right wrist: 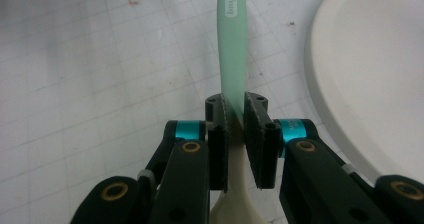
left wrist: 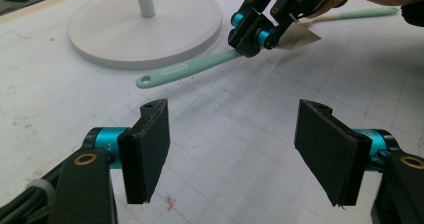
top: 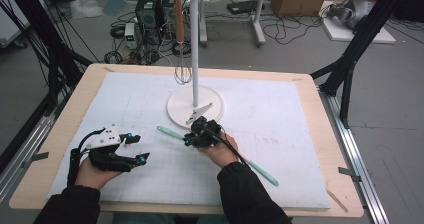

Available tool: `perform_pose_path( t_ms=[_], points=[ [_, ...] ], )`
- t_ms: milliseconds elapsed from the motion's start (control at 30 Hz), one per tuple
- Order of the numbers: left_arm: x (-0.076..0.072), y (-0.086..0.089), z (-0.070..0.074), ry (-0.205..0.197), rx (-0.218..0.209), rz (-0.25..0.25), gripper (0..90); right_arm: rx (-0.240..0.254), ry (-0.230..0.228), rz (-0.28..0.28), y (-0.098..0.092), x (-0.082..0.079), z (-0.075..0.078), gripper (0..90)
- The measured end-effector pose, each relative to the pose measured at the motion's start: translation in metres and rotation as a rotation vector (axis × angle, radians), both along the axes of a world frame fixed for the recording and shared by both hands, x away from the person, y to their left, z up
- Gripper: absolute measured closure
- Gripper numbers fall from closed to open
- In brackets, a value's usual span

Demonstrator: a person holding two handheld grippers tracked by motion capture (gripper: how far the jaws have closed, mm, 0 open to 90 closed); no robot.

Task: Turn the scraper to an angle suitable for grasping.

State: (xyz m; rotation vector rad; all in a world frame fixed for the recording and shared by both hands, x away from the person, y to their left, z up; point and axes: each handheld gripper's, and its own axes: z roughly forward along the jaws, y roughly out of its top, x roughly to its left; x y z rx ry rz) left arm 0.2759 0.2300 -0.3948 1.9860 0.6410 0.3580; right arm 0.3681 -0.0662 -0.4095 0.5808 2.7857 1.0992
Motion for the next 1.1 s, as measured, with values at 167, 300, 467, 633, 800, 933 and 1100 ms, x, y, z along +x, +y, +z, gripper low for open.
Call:
perform_pose_path(
  t_ms=[167,300,467,633,800,933,1100],
  points=[
    [-0.001,0.0,0.001,-0.002,-0.007,-0.005,31.1,0.042,0.014,0.01,-0.008,-0.005,0.007,80.9],
    [-0.001,-0.001,0.002,0.001,-0.007,-0.014,32.0,0.081,0.019,0.029,-0.015,-0.009,0.014,80.9],
    [-0.002,-0.003,0.002,0.006,-0.007,-0.026,35.0,0.101,0.012,0.057,-0.021,-0.017,0.02,80.8],
    [-0.002,-0.004,0.002,0.012,-0.015,-0.029,36.2,0.112,0.011,0.089,-0.022,-0.026,0.024,80.8],
    [-0.002,-0.005,0.002,0.019,-0.02,-0.05,38.8,0.128,0.008,0.132,-0.02,-0.035,0.027,80.8],
    [-0.002,-0.006,0.002,0.025,-0.016,-0.061,39.9,0.135,0.014,0.164,-0.018,-0.041,0.029,80.8],
    [-0.001,-0.008,0.002,0.035,-0.017,-0.073,40.5,0.133,0.016,0.193,-0.015,-0.046,0.027,80.8]
  ],
)
